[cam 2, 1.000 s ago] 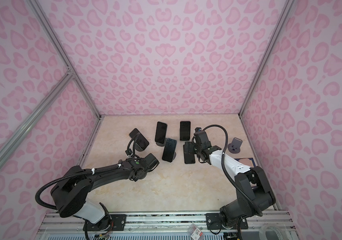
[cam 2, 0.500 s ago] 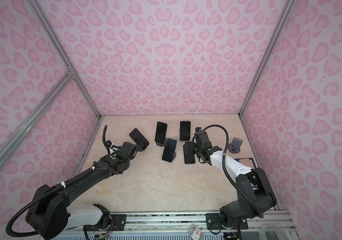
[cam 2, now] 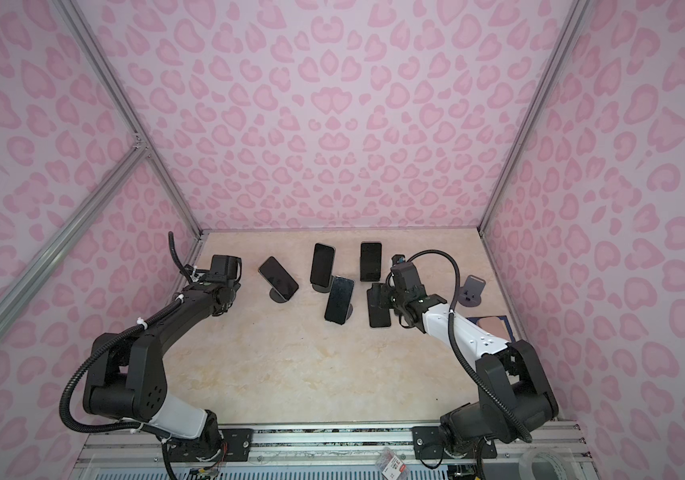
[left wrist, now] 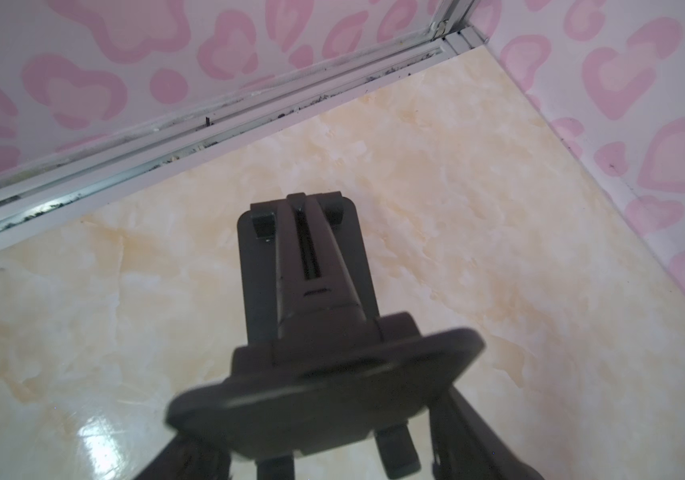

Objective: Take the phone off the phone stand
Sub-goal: 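Lift the black stand with the left gripper, set it nearer the robot, open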

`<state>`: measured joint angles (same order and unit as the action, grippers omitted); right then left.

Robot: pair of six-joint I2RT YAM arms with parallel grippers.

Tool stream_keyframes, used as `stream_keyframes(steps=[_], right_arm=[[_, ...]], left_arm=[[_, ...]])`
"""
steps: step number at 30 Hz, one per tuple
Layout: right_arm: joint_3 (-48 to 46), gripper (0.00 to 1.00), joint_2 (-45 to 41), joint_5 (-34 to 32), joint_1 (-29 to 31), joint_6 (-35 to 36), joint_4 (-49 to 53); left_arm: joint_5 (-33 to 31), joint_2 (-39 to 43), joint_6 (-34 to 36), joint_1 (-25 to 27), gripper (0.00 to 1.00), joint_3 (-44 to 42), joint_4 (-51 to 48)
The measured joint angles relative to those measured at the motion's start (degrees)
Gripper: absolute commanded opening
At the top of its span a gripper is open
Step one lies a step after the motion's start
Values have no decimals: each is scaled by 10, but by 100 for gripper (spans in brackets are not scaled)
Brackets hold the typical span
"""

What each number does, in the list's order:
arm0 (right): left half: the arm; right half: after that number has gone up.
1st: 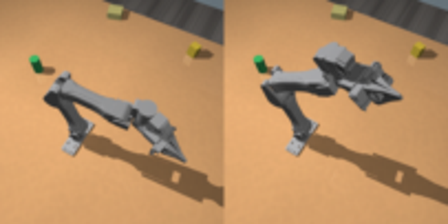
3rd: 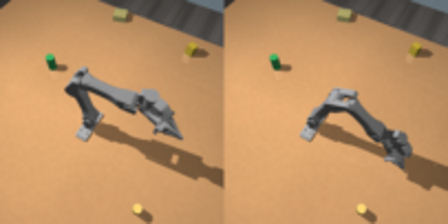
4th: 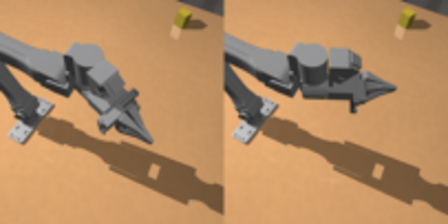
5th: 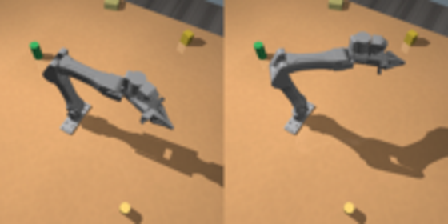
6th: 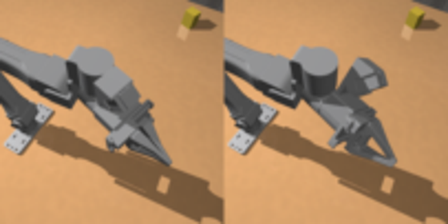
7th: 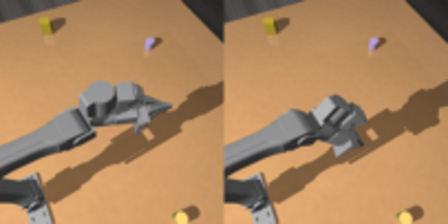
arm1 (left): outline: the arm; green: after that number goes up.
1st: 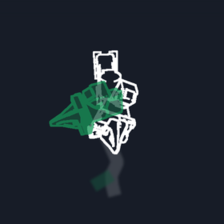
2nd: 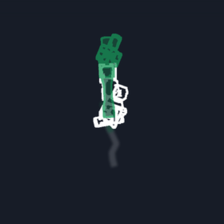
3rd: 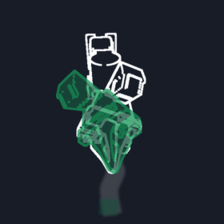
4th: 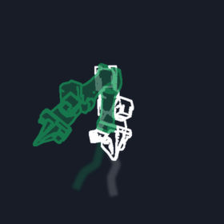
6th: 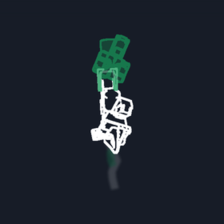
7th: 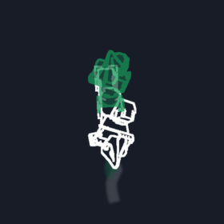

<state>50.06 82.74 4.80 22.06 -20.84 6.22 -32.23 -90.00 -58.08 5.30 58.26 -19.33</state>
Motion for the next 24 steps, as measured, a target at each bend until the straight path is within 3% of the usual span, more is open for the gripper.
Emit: stream_keyframes(steps=[12,24], right_arm=[[-10,91,-1,17,0,-2,-15],[-12,95,-5,12,-1,-6,-20]], left_arm=[[49,-76,-8,-30,64,24,3],[62,-112,1,-30,88,56,-11]])
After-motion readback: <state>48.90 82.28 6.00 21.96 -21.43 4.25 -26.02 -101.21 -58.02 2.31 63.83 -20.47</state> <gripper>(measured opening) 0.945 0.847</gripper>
